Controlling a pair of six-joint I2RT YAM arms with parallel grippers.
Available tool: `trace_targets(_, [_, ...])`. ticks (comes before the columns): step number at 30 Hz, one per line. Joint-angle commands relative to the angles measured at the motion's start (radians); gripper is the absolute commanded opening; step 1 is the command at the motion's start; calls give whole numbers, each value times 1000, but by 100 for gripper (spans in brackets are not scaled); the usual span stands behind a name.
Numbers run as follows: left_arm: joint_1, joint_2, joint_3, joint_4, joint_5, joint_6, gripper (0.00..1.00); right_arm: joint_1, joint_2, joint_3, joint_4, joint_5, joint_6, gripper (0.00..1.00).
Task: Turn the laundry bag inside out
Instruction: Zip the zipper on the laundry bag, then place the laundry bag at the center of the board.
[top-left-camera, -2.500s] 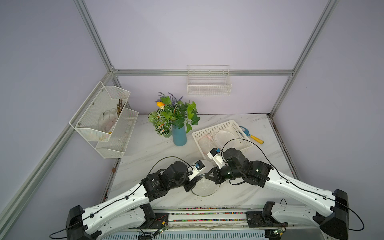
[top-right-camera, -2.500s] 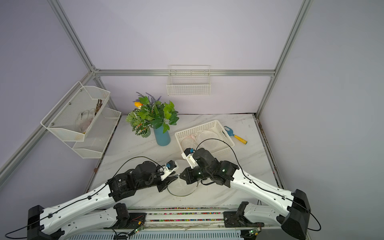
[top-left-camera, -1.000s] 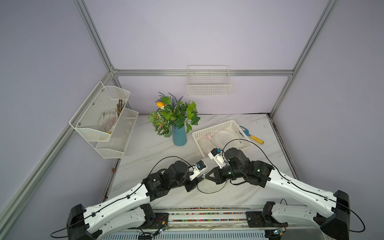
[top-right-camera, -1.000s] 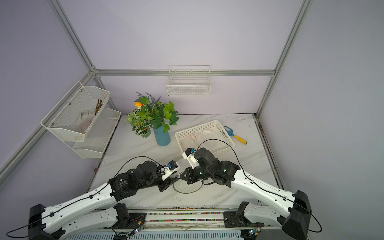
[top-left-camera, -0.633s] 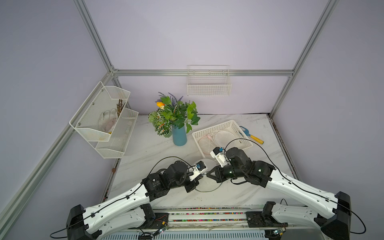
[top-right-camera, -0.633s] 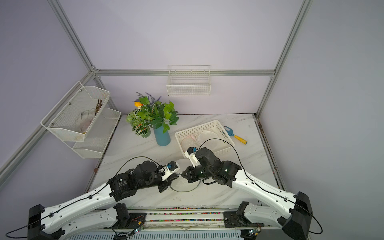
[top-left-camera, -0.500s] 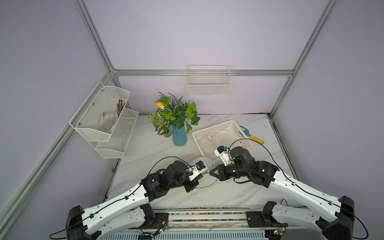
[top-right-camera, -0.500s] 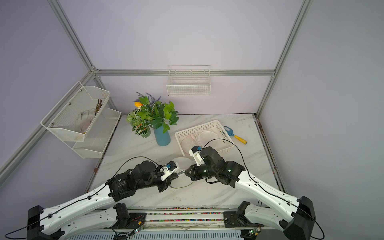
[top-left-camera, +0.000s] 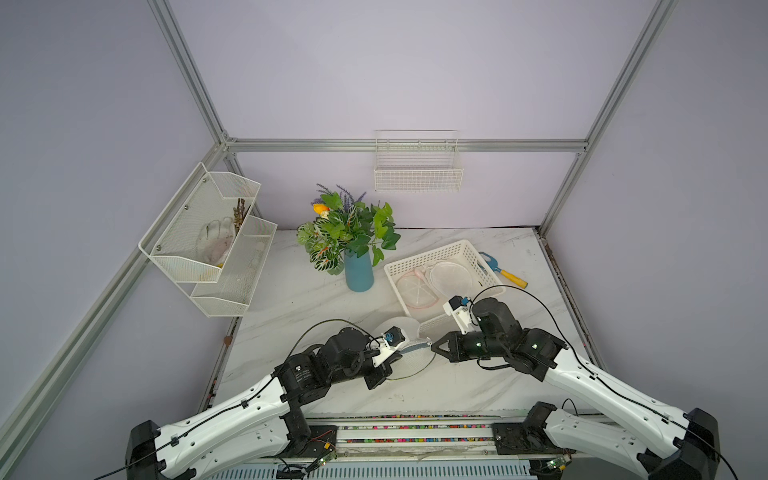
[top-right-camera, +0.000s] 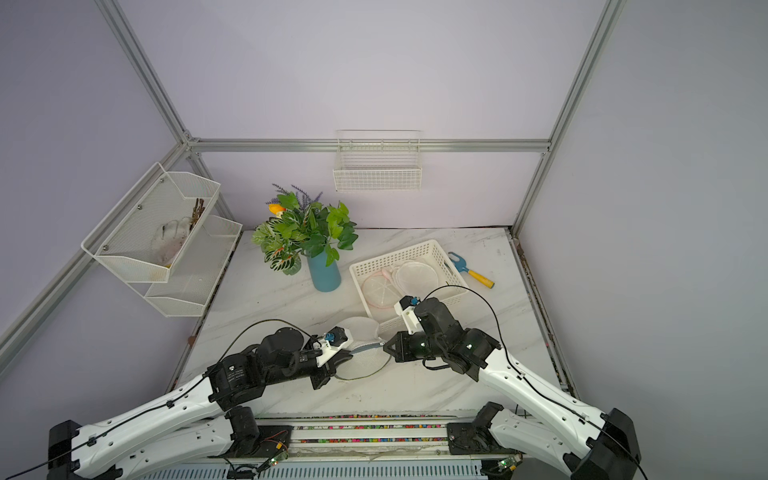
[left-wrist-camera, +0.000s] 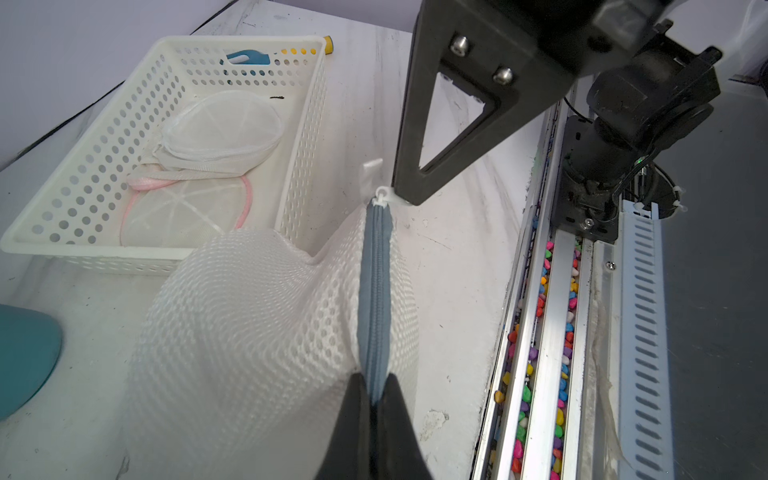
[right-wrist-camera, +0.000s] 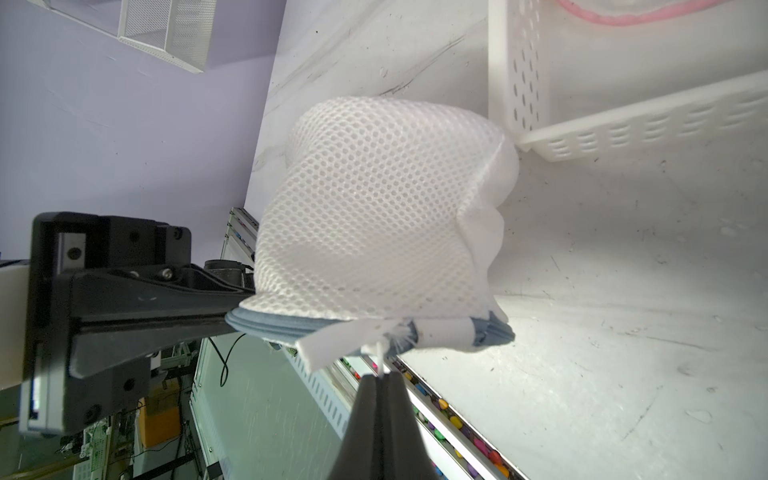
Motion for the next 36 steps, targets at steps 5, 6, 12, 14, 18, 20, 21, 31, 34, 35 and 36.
trace_targets(5, [2, -25, 9, 95, 8, -83, 0, -12, 18, 18, 17, -29, -14, 4])
trace_targets(6, [2, -27, 8, 112, 14, -110, 0, -11, 15, 27, 17, -26, -17, 21])
trace_targets(12, [5, -63, -59, 228, 51, -281, 0, -35, -63, 21, 17, 43, -50, 69])
trace_targets(14, [18, -83, -100, 283, 54, -363, 0, -51, -86, 1, 32, 31, -53, 75])
trace_targets(18, [96, -121, -210, 451, 121, -572, 0, -68, -127, -48, 95, 12, -28, 80])
trace_targets(20, [137, -143, -253, 508, 136, -657, 0, -72, -137, -63, 114, 14, -18, 81])
trace_targets(21, [160, -159, -274, 536, 140, -692, 0, -75, -141, -69, 119, 18, -14, 82])
trace_targets(31, [392, -220, -485, 889, 213, -1054, 0, -81, -98, -65, 173, 1, 0, 82])
trace_targets(34, [440, -222, -484, 865, 213, -1084, 0, -82, -85, -57, 176, 0, -2, 82])
trace_targets(35, [458, -227, -481, 847, 214, -1088, 0, -82, -82, -55, 175, 1, -2, 82])
trace_targets(36, [479, -236, -476, 820, 212, -1090, 0, -83, -80, -54, 175, 0, -1, 82])
